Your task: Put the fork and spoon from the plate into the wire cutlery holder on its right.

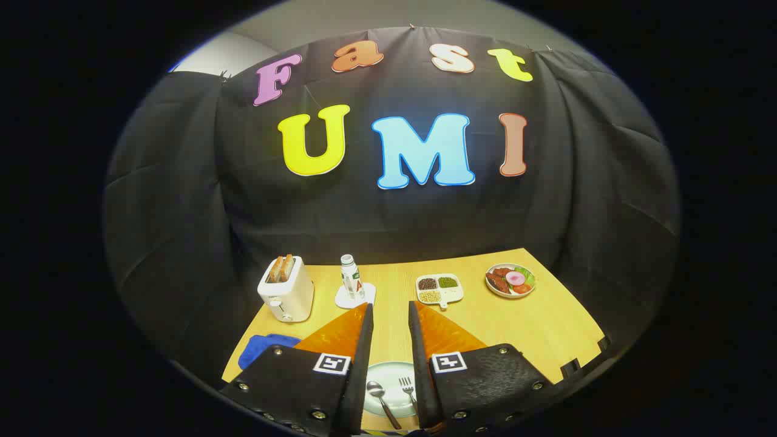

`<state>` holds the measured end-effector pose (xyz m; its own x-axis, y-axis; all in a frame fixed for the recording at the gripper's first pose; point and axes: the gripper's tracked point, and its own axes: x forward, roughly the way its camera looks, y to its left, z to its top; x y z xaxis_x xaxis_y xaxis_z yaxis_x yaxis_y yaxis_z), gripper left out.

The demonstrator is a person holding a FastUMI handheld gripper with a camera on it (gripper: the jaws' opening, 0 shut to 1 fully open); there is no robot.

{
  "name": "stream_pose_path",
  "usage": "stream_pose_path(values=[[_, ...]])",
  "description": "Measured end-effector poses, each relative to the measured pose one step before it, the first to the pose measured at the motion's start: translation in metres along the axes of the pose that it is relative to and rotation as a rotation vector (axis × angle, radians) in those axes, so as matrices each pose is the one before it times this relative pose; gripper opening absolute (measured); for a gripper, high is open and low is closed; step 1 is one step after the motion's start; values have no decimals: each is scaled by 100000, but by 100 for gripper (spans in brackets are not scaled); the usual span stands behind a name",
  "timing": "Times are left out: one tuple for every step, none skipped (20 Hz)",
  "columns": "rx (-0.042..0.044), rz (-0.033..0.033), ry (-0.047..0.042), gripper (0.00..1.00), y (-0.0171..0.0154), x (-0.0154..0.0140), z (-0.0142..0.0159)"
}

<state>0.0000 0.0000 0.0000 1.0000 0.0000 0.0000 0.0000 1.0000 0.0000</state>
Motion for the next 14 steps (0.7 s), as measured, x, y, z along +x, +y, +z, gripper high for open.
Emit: stream_pose_path(values=[[4,82,1121,35,40,2,-279],[-51,206,850,34,68,99,-395],[-64,109,852,35,82,14,-136],[-54,47,629,35,52,58,-279],[25,-177,714,35,13,68,-158],[86,-343,762,35,-59,121,-287],[253,-293,649,35,-96,72,-204],[315,-123,795,35,70,187,-242],[344,11,825,35,5,93,-258],[80,-101,897,35,-52,227,-357],[-290,-371,1057,35,-52,127,-319],[-323,-202,1168,35,-115,161,-428],[-309,-164,1266,35,-91,227,-367],[-225,-23,1728,35,15,274,-627]])
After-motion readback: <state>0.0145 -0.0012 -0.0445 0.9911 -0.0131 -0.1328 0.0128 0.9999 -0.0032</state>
